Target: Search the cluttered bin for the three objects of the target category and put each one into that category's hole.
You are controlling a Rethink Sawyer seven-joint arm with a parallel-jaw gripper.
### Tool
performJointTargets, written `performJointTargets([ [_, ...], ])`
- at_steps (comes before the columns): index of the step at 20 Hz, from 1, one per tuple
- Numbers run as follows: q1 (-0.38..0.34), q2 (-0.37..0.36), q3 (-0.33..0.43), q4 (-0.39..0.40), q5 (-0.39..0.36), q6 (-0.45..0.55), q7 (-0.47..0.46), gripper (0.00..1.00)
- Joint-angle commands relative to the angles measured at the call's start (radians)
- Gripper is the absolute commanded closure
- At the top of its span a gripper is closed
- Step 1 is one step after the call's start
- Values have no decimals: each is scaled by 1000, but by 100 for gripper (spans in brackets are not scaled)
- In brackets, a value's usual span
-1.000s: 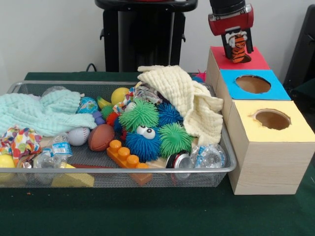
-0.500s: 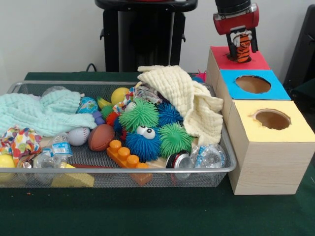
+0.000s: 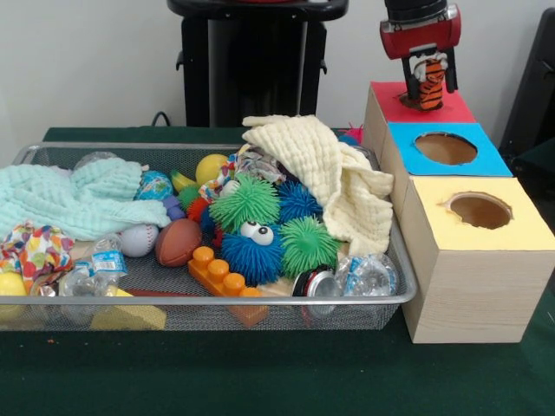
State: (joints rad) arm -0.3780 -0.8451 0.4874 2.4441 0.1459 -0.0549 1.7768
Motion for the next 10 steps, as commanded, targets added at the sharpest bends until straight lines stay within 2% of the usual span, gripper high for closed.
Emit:
performJointTargets([
  [1, 52, 23, -128, -105, 61, 85, 165, 0],
  [5, 82, 29, -168, -114, 68, 114, 161, 0],
  [10, 93, 69, -178, -117, 58, 86, 165, 0],
])
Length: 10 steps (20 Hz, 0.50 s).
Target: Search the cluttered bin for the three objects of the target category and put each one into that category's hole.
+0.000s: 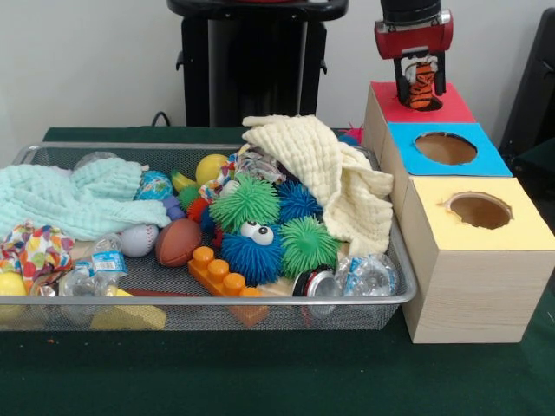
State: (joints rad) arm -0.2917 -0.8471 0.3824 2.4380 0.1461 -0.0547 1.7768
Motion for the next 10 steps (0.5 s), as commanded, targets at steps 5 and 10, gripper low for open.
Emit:
performJointTargets([
  [5, 2, 73, -49, -111, 62, 86, 180, 0],
  [10, -15, 47, 0, -122, 69, 86, 194, 0],
])
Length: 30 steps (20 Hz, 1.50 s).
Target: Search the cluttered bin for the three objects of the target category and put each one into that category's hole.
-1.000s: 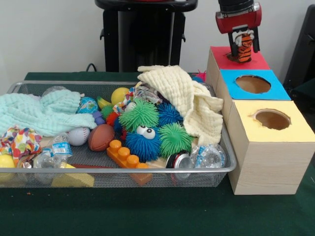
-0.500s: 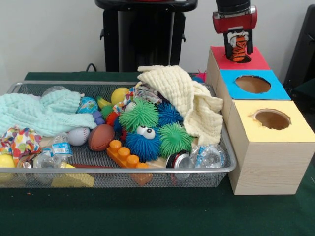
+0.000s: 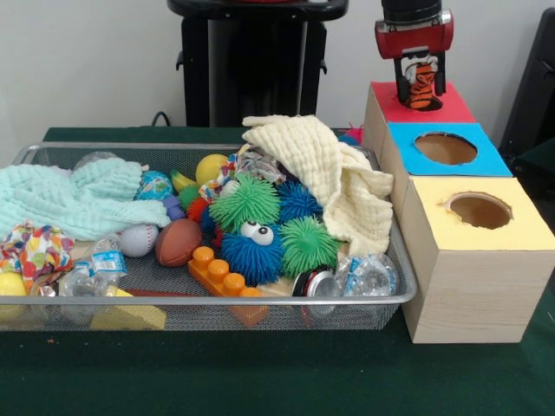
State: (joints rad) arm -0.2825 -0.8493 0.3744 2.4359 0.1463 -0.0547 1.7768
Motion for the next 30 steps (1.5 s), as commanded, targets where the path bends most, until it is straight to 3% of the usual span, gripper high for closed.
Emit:
performJointTargets([
  [1, -15, 35, -3, -127, 75, 100, 191, 0],
  [8, 61, 1, -97, -164, 99, 110, 172, 0],
  [20, 200, 51, -248, -238, 160, 42, 186, 0],
  [25, 252, 47, -312, -271, 189, 98, 177, 0],
  [30, 263, 59, -325, -285, 190, 111, 179, 0],
])
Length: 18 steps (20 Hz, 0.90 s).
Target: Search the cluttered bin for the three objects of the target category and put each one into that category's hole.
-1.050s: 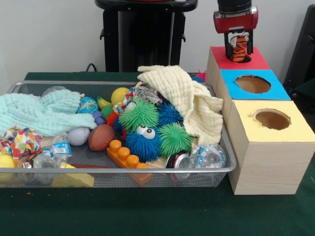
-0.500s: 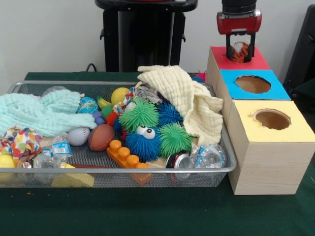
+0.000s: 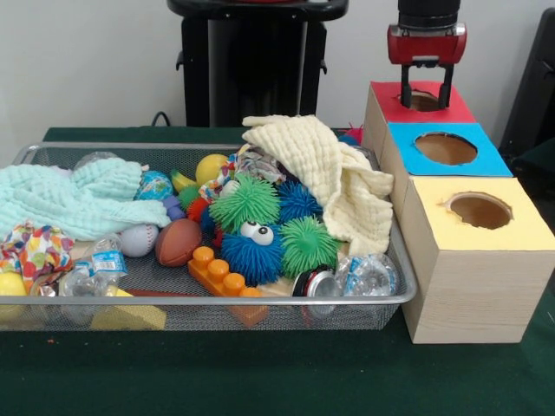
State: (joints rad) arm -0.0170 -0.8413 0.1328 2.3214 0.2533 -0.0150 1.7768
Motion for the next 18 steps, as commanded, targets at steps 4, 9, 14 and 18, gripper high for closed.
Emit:
performJointTargets([
  [4, -20, 41, -68, -167, 71, 85, 183, 0],
  [9, -43, 10, -60, -177, 56, 147, 164, 0],
  [14, -73, -18, -66, -210, 18, 235, 113, 0],
  [18, -122, -32, -41, -224, -13, 294, 75, 0],
])
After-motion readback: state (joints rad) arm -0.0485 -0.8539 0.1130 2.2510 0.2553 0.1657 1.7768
